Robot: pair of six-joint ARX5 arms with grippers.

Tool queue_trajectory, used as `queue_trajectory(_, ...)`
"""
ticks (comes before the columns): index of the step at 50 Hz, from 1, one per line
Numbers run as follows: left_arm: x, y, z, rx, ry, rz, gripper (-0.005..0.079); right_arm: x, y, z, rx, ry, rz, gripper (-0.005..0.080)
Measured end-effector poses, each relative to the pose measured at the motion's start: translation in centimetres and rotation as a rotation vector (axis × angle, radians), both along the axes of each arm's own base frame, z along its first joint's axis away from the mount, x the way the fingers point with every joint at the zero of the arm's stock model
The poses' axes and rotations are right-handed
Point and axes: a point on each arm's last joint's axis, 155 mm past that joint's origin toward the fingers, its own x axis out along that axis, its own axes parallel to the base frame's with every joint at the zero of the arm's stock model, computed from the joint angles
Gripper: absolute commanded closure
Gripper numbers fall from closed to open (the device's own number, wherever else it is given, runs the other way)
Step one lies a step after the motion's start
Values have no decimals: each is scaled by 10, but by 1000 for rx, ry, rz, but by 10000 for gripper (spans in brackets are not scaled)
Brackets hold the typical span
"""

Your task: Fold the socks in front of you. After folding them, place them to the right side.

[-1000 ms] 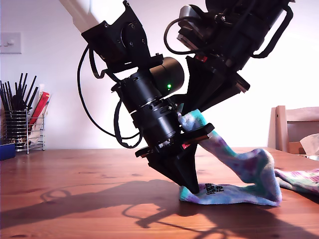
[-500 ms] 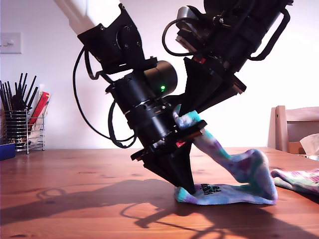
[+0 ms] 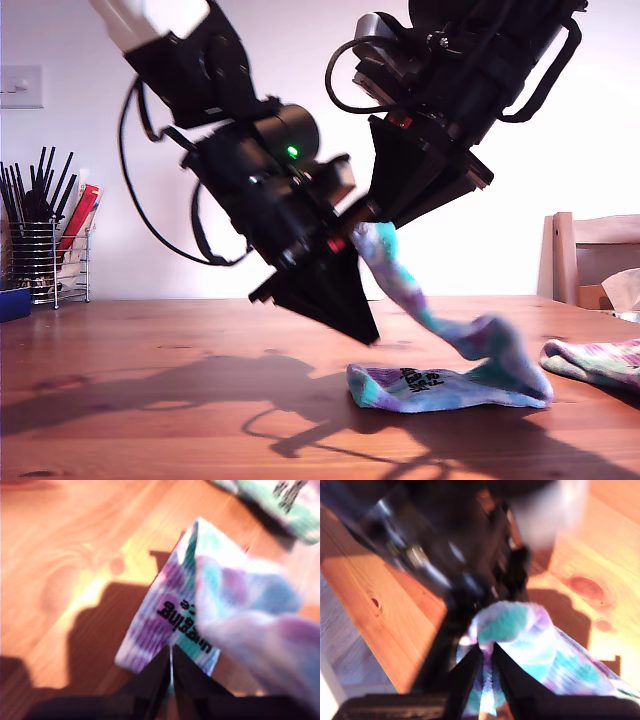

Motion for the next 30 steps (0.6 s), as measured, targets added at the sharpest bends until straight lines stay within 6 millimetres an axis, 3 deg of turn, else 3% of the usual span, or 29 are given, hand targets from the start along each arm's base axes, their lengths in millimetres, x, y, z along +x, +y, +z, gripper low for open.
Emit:
queue_trajectory(19, 9, 29, 3, 35, 19, 34, 753, -5, 1, -1, 7, 20, 13, 765)
queue_trajectory(30, 15, 56, 4, 96, 27, 78, 753, -5, 1, -1, 2, 8, 31, 765)
